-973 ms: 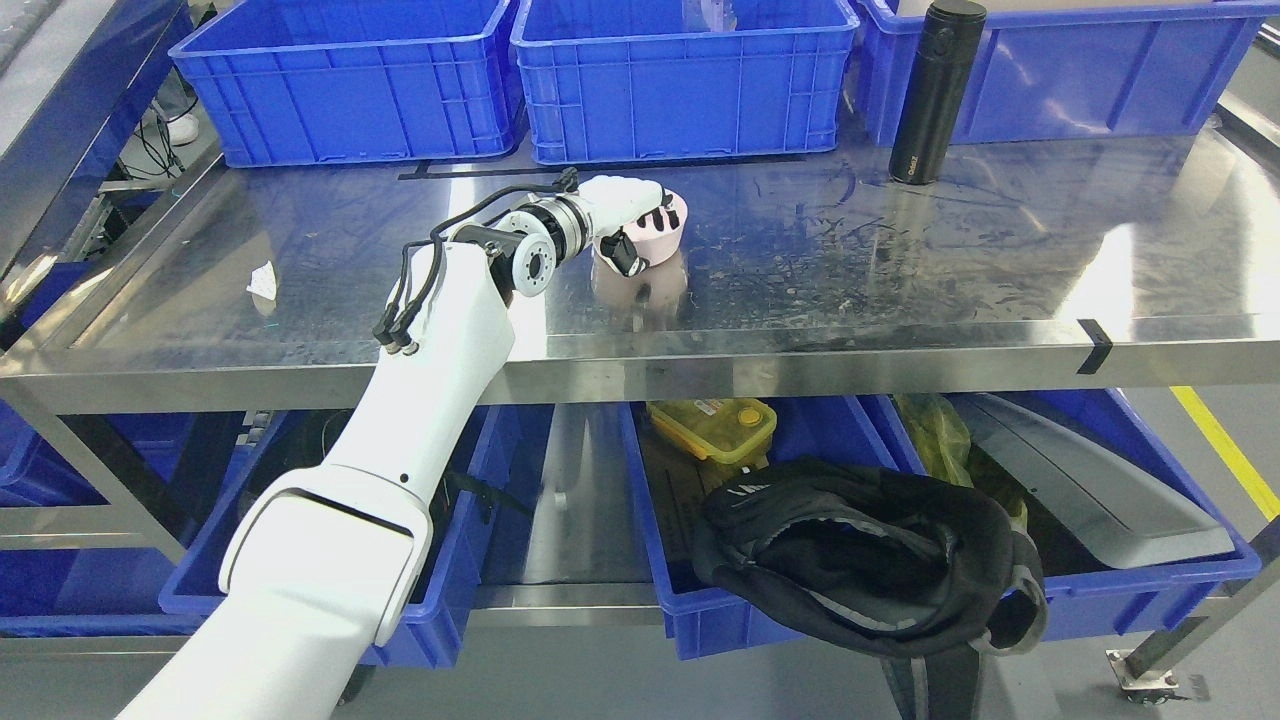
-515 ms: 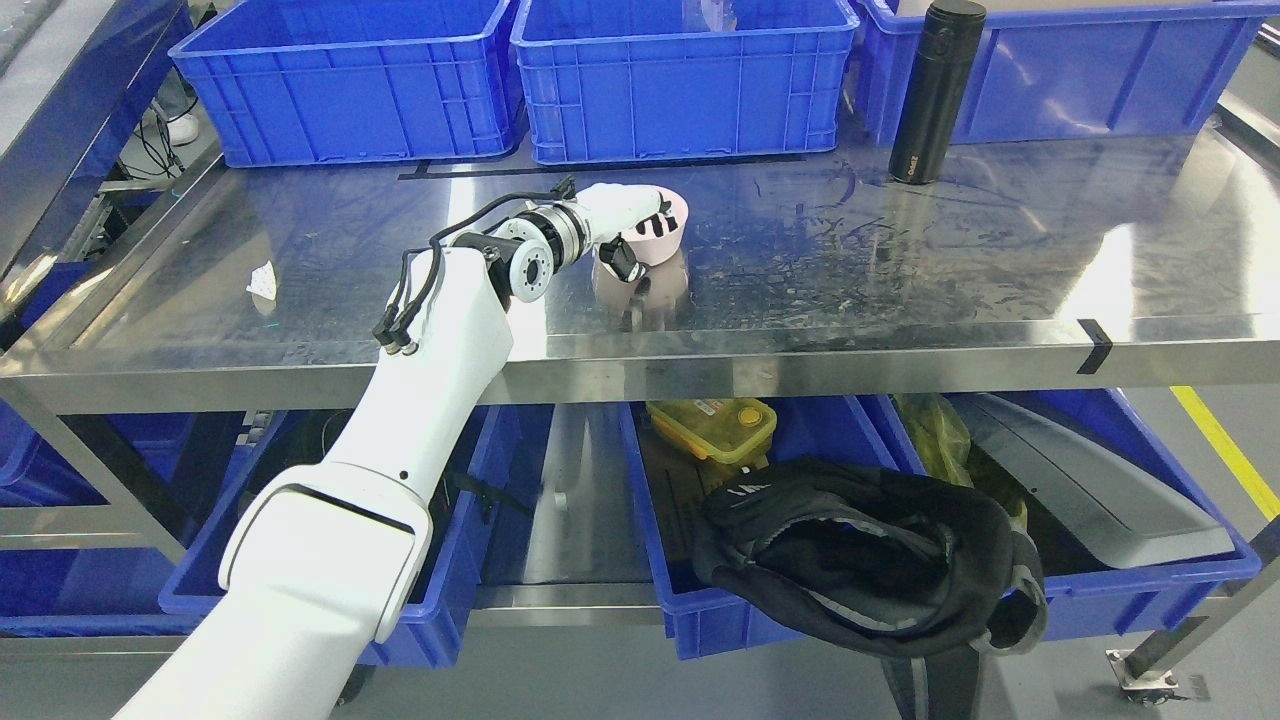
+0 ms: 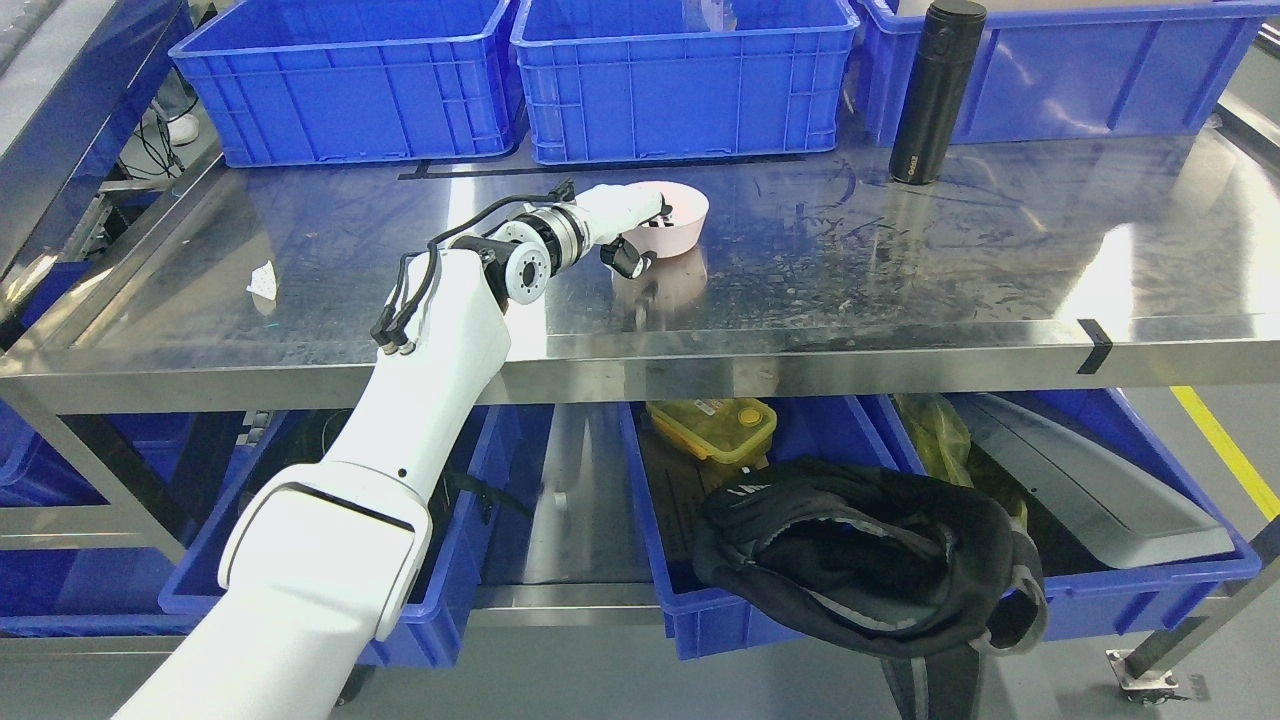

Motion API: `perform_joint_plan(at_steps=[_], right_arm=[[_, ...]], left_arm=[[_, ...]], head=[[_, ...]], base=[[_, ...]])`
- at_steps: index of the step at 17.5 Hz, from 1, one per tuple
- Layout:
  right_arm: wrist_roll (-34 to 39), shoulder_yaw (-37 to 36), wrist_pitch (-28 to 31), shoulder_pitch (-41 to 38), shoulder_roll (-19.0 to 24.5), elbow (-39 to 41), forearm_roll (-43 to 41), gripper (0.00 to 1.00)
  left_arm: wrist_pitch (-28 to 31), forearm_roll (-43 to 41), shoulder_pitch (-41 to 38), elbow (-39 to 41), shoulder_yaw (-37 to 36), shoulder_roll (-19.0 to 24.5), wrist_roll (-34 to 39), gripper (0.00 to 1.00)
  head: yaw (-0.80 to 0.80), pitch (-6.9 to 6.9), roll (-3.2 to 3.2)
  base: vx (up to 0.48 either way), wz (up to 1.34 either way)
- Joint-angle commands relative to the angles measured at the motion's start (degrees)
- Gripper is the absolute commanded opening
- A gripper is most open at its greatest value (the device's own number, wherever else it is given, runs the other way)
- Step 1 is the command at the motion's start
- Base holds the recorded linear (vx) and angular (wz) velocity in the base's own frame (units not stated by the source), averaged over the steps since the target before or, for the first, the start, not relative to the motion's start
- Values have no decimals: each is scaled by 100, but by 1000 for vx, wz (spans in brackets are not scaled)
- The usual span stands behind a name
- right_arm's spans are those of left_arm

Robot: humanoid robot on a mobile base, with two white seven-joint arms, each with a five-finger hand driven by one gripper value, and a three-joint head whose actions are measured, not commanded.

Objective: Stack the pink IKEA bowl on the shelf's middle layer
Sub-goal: 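Lift the pink bowl off the shelf with the left hand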

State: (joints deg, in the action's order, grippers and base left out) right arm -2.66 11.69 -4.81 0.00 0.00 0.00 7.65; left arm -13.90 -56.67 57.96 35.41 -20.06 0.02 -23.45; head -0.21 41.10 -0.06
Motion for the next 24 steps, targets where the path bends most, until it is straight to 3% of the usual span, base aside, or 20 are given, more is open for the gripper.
perform_joint_plan(at_steps=[1, 4, 8, 12, 15, 17, 24], right_arm=[[2, 0, -3, -88, -100, 100, -1, 100], [2, 0, -3, -88, -100, 100, -1, 100], [2, 0, -3, -88, -100, 100, -1, 100], [2, 0, -3, -88, -100, 100, -1, 100], [2, 0, -3, -88, -100, 100, -1, 100], [2, 0, -3, -88, -100, 100, -1, 100], [2, 0, -3, -88, -100, 100, -1, 100]], left_arm=[[-103, 59, -65, 711, 756, 98, 33, 1], [-341, 103, -608, 1676, 1091, 98, -19, 1], [-1008, 104, -1654, 3547, 1224, 98, -326, 1], [-1027, 86, -2069, 5148, 1355, 296, -345, 1], [-1097, 95, -2078, 5441, 1470, 533, -459, 1], [-1446, 104, -2087, 5450, 1470, 552, -555, 1], [-2564, 121, -2622, 5415, 1382, 98, -802, 2]], head=[[0, 0, 0], [0, 0, 0], [0, 0, 0], [0, 0, 0], [0, 0, 0], [0, 0, 0], [0, 0, 0]], base=[[0, 0], [0, 0], [0, 0], [2, 106], [12, 525], [31, 890], [37, 1387]])
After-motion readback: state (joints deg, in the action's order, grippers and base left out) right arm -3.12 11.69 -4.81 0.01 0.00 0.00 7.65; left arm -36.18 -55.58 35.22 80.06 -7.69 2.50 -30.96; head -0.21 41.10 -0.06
